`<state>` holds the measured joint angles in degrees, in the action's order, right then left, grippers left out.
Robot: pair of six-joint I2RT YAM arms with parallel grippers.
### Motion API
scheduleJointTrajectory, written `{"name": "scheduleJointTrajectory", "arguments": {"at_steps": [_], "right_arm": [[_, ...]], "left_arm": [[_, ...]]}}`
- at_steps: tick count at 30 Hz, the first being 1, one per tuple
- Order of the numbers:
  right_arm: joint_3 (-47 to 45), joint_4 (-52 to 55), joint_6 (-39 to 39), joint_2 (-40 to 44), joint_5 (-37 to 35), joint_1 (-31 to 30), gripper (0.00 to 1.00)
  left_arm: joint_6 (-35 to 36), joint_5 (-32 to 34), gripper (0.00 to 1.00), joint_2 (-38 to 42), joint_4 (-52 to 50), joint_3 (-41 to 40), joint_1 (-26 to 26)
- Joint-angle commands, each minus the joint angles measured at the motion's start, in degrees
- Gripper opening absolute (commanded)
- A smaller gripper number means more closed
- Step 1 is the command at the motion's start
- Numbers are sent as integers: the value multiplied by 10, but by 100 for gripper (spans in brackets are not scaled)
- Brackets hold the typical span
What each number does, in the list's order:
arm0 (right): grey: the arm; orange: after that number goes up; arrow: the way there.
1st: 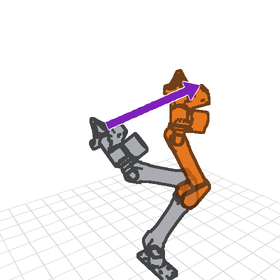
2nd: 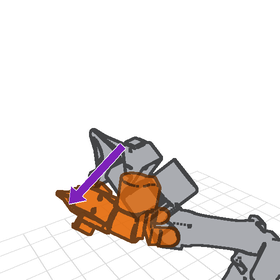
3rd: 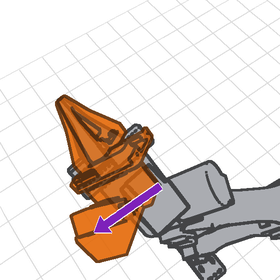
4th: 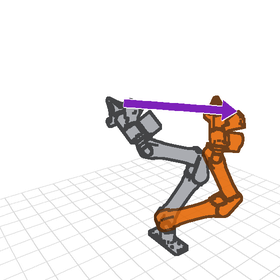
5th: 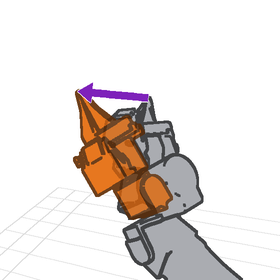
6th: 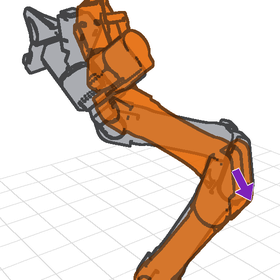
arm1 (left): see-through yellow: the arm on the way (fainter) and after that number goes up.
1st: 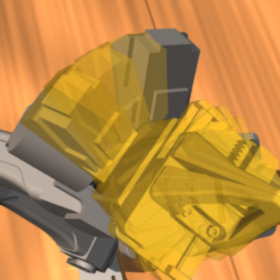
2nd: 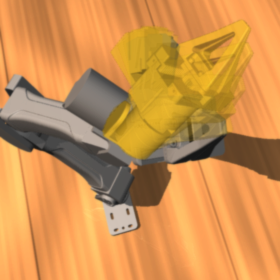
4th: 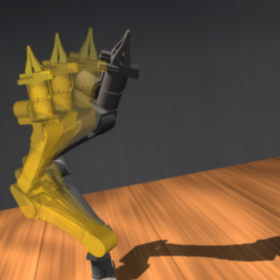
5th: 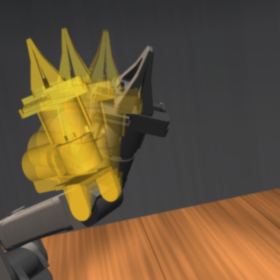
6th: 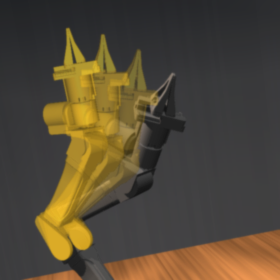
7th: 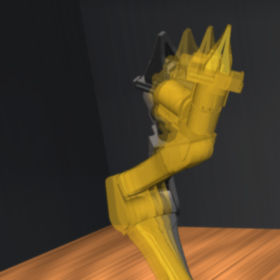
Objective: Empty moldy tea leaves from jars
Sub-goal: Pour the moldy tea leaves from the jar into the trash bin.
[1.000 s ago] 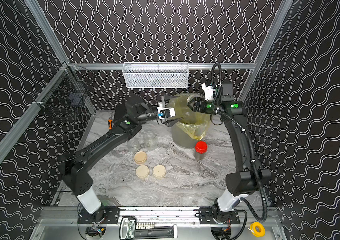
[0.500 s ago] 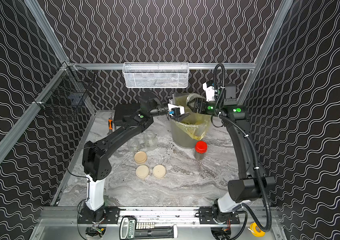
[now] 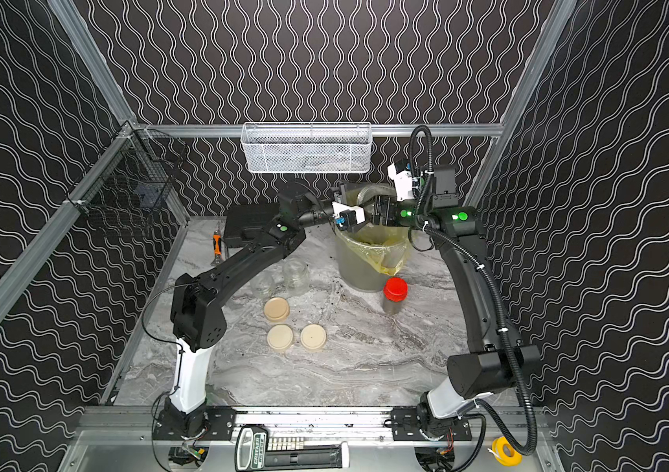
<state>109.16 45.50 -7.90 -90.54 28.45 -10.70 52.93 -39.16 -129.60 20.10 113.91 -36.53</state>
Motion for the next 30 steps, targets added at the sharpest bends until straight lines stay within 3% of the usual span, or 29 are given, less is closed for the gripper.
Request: {"name": "scheduleJointTrajectory", "arguments": {"at_steps": [1, 9, 15, 21, 30], "right_arm": [[5, -22, 13, -1, 11, -4, 14], [19, -38, 0, -10, 8, -8, 14], [35, -78, -17, -25, 6, -11, 12], [46, -92, -30, -44, -16, -13, 12], [70, -121, -54, -78, -51, -18, 14]], "left_arm": [[-55, -14, 80, 1, 40, -11, -2], [-127, -19, 69, 14, 81, -34, -4], [-211, 5, 66, 16, 138, -50, -3], [-251, 49, 65, 12, 149, -51, -3], [-349, 125, 55, -2, 186, -58, -10]]}}
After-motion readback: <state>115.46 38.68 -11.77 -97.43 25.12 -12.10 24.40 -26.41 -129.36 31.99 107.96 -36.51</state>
